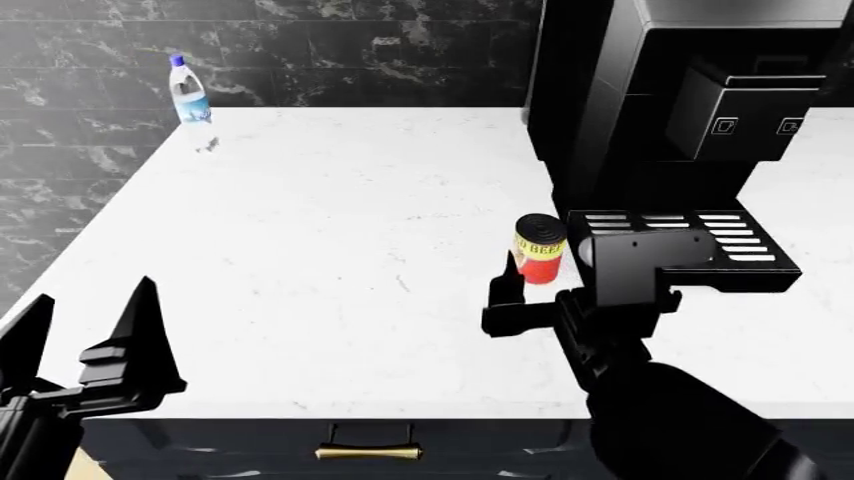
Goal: Pick the cans from the counter and place them in their designated side in the cabinet.
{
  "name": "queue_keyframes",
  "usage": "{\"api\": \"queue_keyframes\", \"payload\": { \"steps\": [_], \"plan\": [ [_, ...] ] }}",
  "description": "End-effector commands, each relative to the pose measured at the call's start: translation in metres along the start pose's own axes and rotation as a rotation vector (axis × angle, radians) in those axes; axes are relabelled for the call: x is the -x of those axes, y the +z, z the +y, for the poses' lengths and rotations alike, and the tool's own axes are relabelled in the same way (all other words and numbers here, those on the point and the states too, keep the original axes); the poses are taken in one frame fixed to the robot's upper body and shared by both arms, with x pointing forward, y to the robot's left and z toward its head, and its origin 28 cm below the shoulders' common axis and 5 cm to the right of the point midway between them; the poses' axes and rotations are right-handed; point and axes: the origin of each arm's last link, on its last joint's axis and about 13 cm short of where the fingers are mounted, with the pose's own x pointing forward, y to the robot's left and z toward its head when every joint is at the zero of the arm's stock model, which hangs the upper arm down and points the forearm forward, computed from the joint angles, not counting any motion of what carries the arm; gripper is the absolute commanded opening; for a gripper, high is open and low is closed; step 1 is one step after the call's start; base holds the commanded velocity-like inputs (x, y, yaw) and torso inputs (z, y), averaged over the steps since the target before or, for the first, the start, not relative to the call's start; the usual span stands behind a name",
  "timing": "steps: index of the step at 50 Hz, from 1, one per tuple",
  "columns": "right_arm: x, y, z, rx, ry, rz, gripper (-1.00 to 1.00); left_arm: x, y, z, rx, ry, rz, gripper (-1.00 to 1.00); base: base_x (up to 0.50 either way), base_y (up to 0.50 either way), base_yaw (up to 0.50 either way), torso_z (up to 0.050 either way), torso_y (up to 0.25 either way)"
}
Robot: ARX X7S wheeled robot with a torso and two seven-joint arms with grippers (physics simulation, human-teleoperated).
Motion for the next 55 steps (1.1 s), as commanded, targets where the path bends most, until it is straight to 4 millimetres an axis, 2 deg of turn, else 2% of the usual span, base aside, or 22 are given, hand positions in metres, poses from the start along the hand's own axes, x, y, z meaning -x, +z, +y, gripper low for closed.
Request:
{"api": "queue_keyframes", "payload": {
  "steps": [1,12,24,39,55],
  "plan": [
    [-0.005,-0.001,0.000,-0.004,-0.009,0.009,1.00,0.006,0.004,-0.001,0.002,0.002,-0.001,1.00,0.00,0.00,0.00,0.000,0.000],
    [-0.009,-0.001,0.000,-0.009,-0.007,0.013,1.00,0.000,0.000,0.001,0.004,0.008,-0.001,1.00,0.00,0.00,0.00,0.000,0.000],
    [-0.017,-0.005,-0.002,-0.022,-0.016,0.034,1.00,0.006,0.004,0.000,0.002,0.011,-0.003,1.00,0.00,0.00,0.00,0.000,0.000],
    [-0.027,-0.008,-0.004,-0.019,-0.026,0.060,1.00,-0.004,-0.002,0.002,0.002,0.014,-0.002,1.00,0.00,0.00,0.00,0.000,0.000],
    [-0.037,-0.005,-0.003,-0.017,-0.016,0.064,1.00,-0.002,0.000,0.002,0.003,0.016,-0.004,1.00,0.00,0.00,0.00,0.000,0.000]
  ]
}}
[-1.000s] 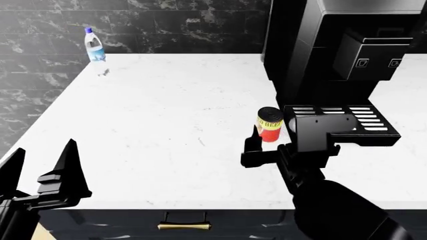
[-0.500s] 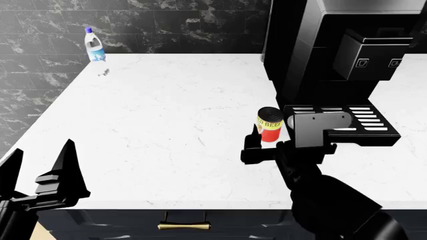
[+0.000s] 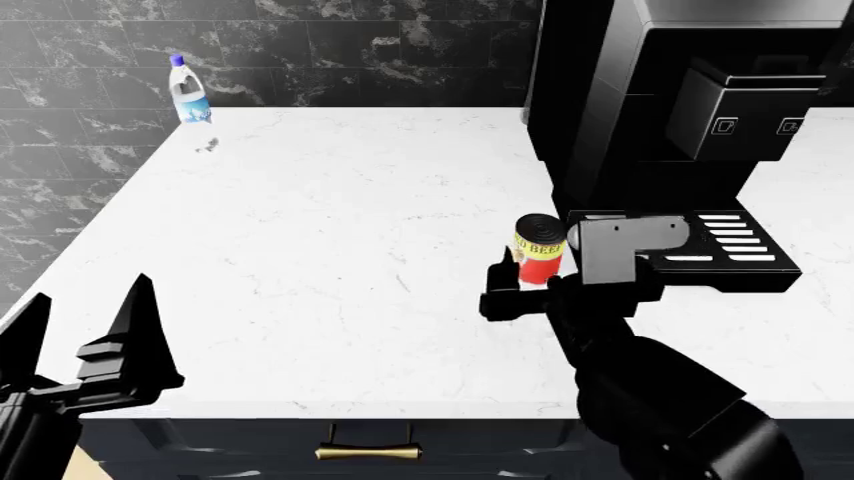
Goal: Pick the cans from the counter and place them in their designated side in the cabinet.
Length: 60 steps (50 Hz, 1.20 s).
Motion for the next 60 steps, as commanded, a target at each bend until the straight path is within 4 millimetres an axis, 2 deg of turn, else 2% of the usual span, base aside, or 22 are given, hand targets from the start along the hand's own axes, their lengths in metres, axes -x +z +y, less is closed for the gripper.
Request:
{"api": "queue_keyframes", "payload": {
  "steps": [1,31,32,41,50,54,60],
  "plan": [
    [-0.007,0.002,0.000,-0.001,0.000,0.004,1.00,0.001,0.001,0.000,0.000,0.001,-0.001,1.00,0.00,0.00,0.00,0.000,0.000],
    [-0.033,0.004,-0.003,-0.012,-0.007,0.048,1.00,0.011,0.006,0.000,0.005,0.007,-0.005,1.00,0.00,0.00,0.00,0.000,0.000],
    [-0.035,0.004,-0.004,-0.014,-0.009,0.052,-1.00,0.011,0.007,0.000,0.006,0.006,-0.005,1.00,0.00,0.00,0.00,0.000,0.000],
    [-0.043,0.004,-0.007,-0.017,-0.023,0.072,-1.00,0.012,0.008,0.000,0.008,0.008,-0.008,1.00,0.00,0.00,0.00,0.000,0.000],
    [-0.026,0.015,-0.004,0.025,-0.014,0.039,-1.00,0.003,0.003,0.001,0.009,0.006,-0.009,1.00,0.00,0.00,0.00,0.000,0.000],
    [-0.005,0.037,0.002,0.059,0.019,-0.025,-1.00,0.002,0.004,0.000,0.006,0.004,-0.011,1.00,0.00,0.00,0.00,0.000,0.000],
    [0.031,0.102,0.008,0.119,0.072,-0.150,-1.00,0.001,0.005,0.000,-0.006,0.003,-0.006,1.00,0.00,0.00,0.00,0.000,0.000]
  ]
}}
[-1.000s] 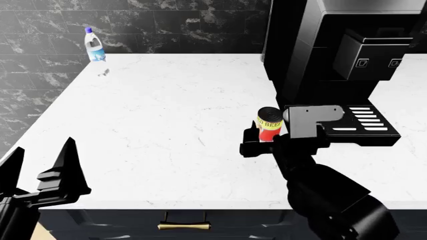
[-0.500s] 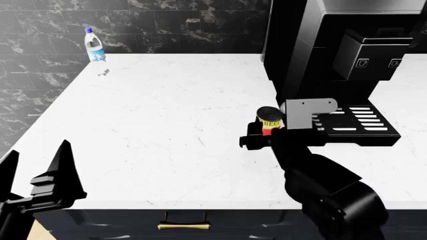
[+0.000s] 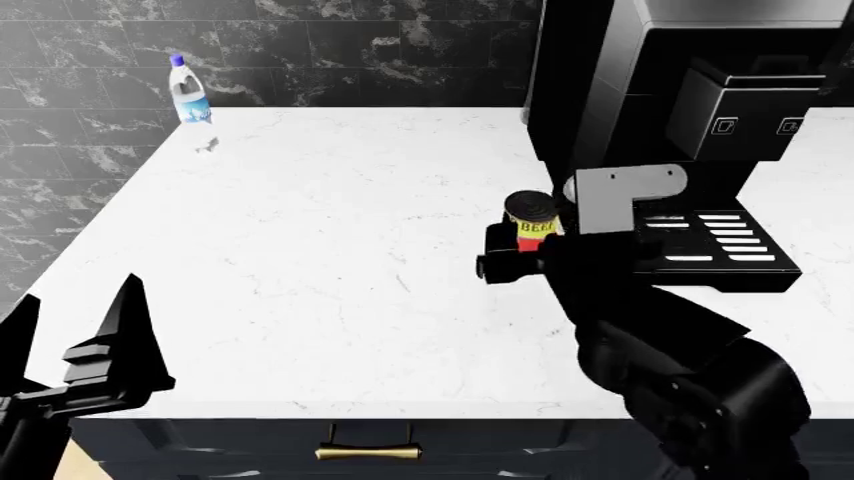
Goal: Pick the cans from the counter and place them in their designated side in the cabinet.
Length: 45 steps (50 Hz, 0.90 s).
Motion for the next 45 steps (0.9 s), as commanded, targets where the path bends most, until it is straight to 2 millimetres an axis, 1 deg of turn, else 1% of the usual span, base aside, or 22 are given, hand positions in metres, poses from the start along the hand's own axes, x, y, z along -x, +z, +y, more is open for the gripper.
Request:
{"api": "queue_keyframes", "payload": {
  "steps": [1,4,8,9,10,11,13,16,23,26,32,38,45],
  "plan": [
    [0.049,0.076,0.006,0.100,0.063,-0.172,-1.00,-0.003,0.000,0.000,-0.015,-0.003,0.003,1.00,0.00,0.00,0.00,0.000,0.000],
    [0.060,0.106,0.006,0.121,0.077,-0.216,-1.00,-0.004,0.001,0.000,-0.028,-0.002,0.002,1.00,0.00,0.00,0.00,0.000,0.000],
    [0.071,0.136,0.007,0.133,0.098,-0.251,-1.00,-0.003,0.005,-0.001,-0.045,-0.003,0.002,1.00,0.00,0.00,0.00,0.000,0.000],
    [0.076,0.164,0.008,0.146,0.091,-0.266,-1.00,-0.009,0.016,-0.001,-0.103,-0.002,-0.005,1.00,0.00,0.00,0.00,0.000,0.000],
    [0.080,0.181,0.009,0.156,0.088,-0.273,-1.00,-0.014,0.025,-0.002,-0.148,-0.005,-0.011,1.00,0.00,0.00,0.00,0.000,0.000],
    [0.082,0.193,0.009,0.163,0.085,-0.278,-1.00,-0.019,0.033,-0.002,-0.177,-0.009,-0.008,1.00,0.00,0.00,0.00,0.000,0.000],
    [0.086,0.206,0.009,0.174,0.087,-0.281,-1.00,-0.028,0.045,-0.004,-0.218,-0.017,-0.001,1.00,0.00,0.00,0.00,0.000,0.000],
    [0.090,0.213,0.008,0.187,0.095,-0.285,-1.00,-0.041,0.058,-0.007,-0.242,-0.038,0.040,1.00,0.00,0.00,0.00,0.000,0.000],
    [0.097,0.223,0.004,0.203,0.111,-0.298,-1.00,-0.070,0.077,-0.014,-0.258,-0.074,0.102,1.00,0.00,0.00,0.00,0.000,0.000],
    [0.097,0.226,0.003,0.206,0.107,-0.299,-1.00,-0.078,0.085,-0.017,-0.249,-0.096,0.130,1.00,0.00,0.00,0.00,0.000,0.000],
    [0.097,0.230,-0.001,0.202,0.100,-0.296,-1.00,-0.097,0.089,-0.016,-0.248,-0.117,0.194,1.00,0.00,0.00,0.00,0.000,0.000],
    [0.097,0.236,-0.005,0.190,0.093,-0.294,-1.00,-0.116,0.094,-0.015,-0.297,-0.196,0.306,1.00,0.00,0.00,0.00,0.000,0.000],
    [0.097,0.248,-0.007,0.176,0.084,-0.294,-1.00,-0.132,0.103,-0.021,-0.357,-0.222,0.323,1.00,0.00,0.00,0.00,0.000,0.000]
  ]
}}
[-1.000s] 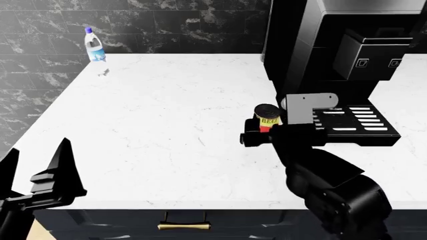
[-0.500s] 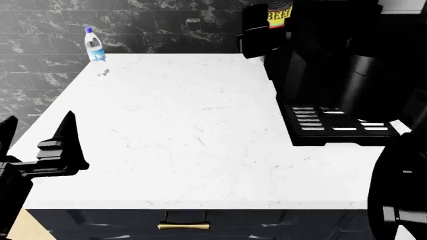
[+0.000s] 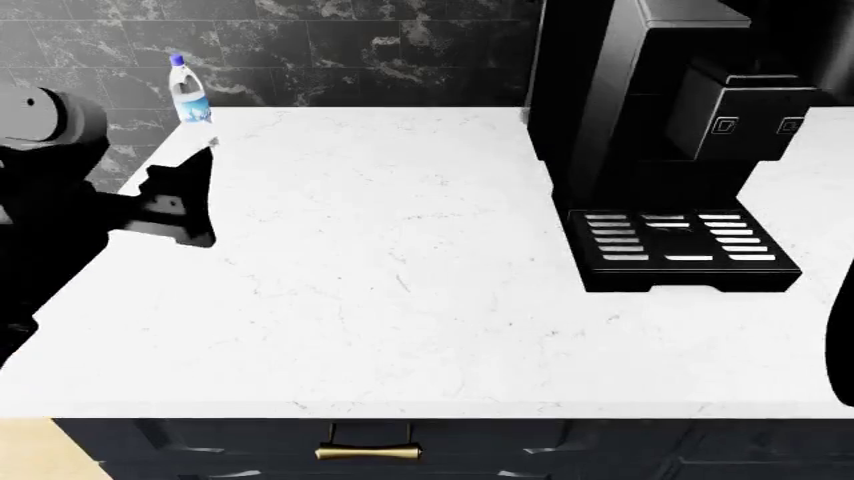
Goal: Pick the cans from the counter and place them in their designated side in the cabinet.
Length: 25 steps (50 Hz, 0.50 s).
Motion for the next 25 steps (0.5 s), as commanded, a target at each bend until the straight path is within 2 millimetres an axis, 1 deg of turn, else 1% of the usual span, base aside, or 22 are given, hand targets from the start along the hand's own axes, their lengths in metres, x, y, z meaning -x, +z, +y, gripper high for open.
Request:
{"api": "queue_keyframes", "payload": {
  "steps": [1,6,17,25],
  "plan": [
    [-0.001,0.023,-0.010,-0.007,-0.033,-0.018,-1.00,-0.020,0.024,0.005,-0.085,-0.045,0.077,1.00,0.00,0.00,0.00,0.000,0.000],
    [-0.012,0.040,-0.018,0.002,-0.068,-0.019,-1.00,-0.024,0.031,0.005,-0.080,-0.039,0.063,1.00,0.00,0.00,0.00,0.000,0.000],
    [-0.043,0.086,-0.034,0.022,-0.173,-0.046,-1.00,-0.024,0.034,0.005,-0.062,-0.026,0.053,1.00,0.00,0.00,0.00,0.000,0.000],
    [-0.063,0.111,-0.045,0.024,-0.239,-0.044,-1.00,-0.027,0.040,0.005,-0.064,-0.010,0.040,1.00,0.00,0.00,0.00,0.000,0.000]
  ]
}}
